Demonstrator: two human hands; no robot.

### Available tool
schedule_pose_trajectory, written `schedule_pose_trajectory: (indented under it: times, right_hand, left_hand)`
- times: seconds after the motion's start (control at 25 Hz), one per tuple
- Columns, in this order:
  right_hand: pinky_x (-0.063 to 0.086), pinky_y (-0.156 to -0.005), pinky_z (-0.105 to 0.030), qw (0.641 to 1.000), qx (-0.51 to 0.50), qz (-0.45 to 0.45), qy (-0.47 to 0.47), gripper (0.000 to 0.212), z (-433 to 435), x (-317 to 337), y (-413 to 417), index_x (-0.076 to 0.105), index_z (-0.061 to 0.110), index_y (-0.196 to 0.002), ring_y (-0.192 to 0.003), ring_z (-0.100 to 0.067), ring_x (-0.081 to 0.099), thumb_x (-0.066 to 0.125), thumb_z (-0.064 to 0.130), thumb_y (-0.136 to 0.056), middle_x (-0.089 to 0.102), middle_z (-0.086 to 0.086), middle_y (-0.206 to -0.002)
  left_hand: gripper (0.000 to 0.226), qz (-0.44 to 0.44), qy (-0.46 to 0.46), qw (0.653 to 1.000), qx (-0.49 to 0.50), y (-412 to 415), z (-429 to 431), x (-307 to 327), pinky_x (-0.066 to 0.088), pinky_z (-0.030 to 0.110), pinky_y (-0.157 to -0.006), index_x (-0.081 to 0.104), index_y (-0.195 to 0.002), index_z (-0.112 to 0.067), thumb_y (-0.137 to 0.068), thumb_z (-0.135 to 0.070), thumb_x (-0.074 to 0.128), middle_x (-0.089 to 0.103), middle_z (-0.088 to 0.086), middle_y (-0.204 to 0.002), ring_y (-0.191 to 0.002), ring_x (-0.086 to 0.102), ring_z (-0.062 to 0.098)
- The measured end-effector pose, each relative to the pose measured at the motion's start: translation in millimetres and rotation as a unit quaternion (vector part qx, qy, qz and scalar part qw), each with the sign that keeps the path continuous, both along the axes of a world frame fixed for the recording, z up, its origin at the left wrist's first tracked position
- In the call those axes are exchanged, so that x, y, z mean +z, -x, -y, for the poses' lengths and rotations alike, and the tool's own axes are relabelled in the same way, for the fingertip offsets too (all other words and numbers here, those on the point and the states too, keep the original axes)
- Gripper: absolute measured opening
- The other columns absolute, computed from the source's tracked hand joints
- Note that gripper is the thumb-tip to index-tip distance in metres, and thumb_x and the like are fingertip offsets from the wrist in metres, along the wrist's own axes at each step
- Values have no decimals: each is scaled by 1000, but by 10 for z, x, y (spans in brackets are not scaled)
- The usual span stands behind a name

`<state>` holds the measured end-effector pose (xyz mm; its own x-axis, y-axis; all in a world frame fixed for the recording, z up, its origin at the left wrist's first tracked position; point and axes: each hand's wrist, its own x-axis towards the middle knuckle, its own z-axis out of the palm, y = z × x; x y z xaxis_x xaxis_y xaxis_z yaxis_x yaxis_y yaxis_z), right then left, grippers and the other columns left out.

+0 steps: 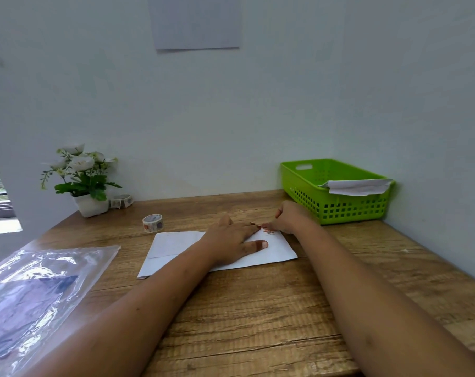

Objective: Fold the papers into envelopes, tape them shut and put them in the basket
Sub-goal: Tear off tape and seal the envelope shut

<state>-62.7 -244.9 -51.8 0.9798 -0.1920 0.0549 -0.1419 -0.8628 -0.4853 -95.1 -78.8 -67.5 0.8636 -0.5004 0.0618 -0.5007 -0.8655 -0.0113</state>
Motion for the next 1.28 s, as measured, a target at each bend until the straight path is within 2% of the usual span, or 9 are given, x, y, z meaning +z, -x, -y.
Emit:
schedule_pose_trajectory:
  times: [0.08,0.24,0.36,0.52,0.72,0.84,0.92,1.12,1.28]
  right_hand:
    - [48,-85,-32,999,29,-23,10,49,26,52,31,57,15,-103,-104,-22,58,77,47,-71,62,-6,-116]
    - [41,-74,-27,993,83,-82,-18,57,85,196,150,57,9,-121,-95,-18,50,77,37,-75,55,-6,-108]
    - [45,-86,-30,995,63,-79,-12,68,75,169,121,53,7,-126,-109,-22,55,79,39,-72,56,-9,-125]
    - [47,-87,-31,999,11,-32,11,69,12,51,6,55,10,-121,-111,-24,57,79,47,-68,59,-8,-124]
    - [48,-86,-34,1000,-21,14,3,54,-15,-26,28,57,18,-115,-111,-24,57,73,49,-74,60,-4,-121]
    - [46,-83,-31,1000,21,-1,-17,56,20,7,43,56,12,-116,-103,-22,57,71,48,-77,60,-7,-120]
    - [45,-81,-29,998,42,-24,-48,59,49,51,59,57,8,-116,-97,-20,55,77,43,-73,60,-8,-119]
    - [48,-84,-31,999,-4,-30,-29,60,28,-23,-48,55,14,-105,-104,-23,59,83,45,-62,62,-7,-120]
    - [49,-83,-34,999,-36,-11,-16,56,13,-30,-51,60,17,-109,-105,-25,61,78,49,-67,65,-4,-113]
  left_hand:
    - [64,-4,-3,1000,5,-9,-4,-4,28,34,-101,25,-148,-33,-92,-64,24,29,-11,-154,-120,34,21]
    - [66,-14,-9,1000,16,-45,-9,-12,29,38,-105,23,-148,-33,-91,-67,23,27,-11,-154,-125,32,22]
    - [68,-19,-12,1000,12,-93,-14,-28,29,40,-106,23,-147,-34,-89,-69,22,29,-12,-154,-124,34,22]
    - [65,-14,-1,1000,7,-51,-13,-21,31,39,-104,26,-147,-33,-91,-66,23,34,-12,-151,-116,36,22]
    - [64,-19,23,999,17,1,-11,-13,31,37,-103,26,-147,-33,-92,-64,26,32,-12,-151,-119,33,21]
    - [64,-12,35,999,22,15,-7,-37,30,35,-101,26,-147,-32,-91,-64,27,33,-12,-151,-120,33,20]
    - [66,-18,41,999,25,-12,-13,-41,30,35,-100,26,-147,-33,-91,-66,27,34,-12,-151,-120,33,21]
    - [66,-30,30,999,29,-55,-17,-54,29,34,-99,24,-147,-35,-90,-67,26,33,-11,-151,-120,33,20]
    - [65,-27,29,999,28,-36,-11,-44,28,32,-97,23,-148,-35,-91,-66,26,32,-13,-152,-120,32,20]
